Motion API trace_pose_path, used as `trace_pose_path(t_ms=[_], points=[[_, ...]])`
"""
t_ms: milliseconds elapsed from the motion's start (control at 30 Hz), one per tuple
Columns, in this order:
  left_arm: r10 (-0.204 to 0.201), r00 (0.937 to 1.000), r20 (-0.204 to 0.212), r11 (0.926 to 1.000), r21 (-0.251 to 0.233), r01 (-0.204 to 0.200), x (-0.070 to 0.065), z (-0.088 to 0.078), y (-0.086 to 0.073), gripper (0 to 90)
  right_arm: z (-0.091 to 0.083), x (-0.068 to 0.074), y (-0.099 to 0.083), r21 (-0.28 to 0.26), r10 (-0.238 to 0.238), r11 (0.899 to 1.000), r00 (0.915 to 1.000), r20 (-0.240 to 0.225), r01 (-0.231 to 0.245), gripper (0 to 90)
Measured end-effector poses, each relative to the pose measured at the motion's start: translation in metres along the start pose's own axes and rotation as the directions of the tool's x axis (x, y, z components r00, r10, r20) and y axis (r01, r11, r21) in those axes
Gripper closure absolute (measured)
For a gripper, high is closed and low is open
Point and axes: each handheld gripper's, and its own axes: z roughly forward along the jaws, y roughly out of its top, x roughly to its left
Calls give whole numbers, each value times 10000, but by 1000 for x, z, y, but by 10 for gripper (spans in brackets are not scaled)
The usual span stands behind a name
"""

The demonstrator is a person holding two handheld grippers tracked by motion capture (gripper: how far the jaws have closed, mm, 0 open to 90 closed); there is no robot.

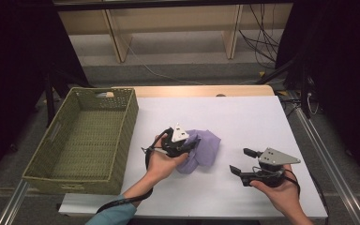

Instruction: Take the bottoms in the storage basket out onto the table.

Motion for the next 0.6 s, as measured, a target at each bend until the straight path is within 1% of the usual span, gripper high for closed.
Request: trace_pose_path(t_ms=[67,100,167,200,233,400,433,533,600], points=[[67,9999,-116,10000,1,-67,-1,-3,1,666,0,0,0,39,-5,10000,10000,-13,5,186],[46,9999,-166,10000,-35,-47,-1,-4,2,615,0,0,0,43,4,10000,10000,-5,-4,187],[-91,9999,-113,10000,-30,90,-2,-8,3,526,0,0,0,36,14,10000,10000,-8,-14,184],[-108,9998,-186,9999,-73,107,-2,-10,3,461,0,0,0,21,15,10000,10000,-6,-15,184],[-61,9993,-361,9999,-101,57,-3,-13,3,412,1,0,-1,6,16,10000,10000,-23,-16,183],[-78,9987,-502,9999,-155,70,-5,-28,3,189,1,0,-1,53,34,10000,10000,-4,-34,181],[-115,9990,-428,9997,-203,107,-5,-32,2,152,2,0,-1,60,41,10000,10000,0,-41,181],[-92,9996,-253,9996,-253,86,-6,-41,-2,104,2,-1,-1,72,24,10000,10000,-5,-24,180],[-64,10000,-42,9996,-284,63,-6,-48,-7,71,2,-1,-1,88,51,9999,10000,-1,-51,181]])
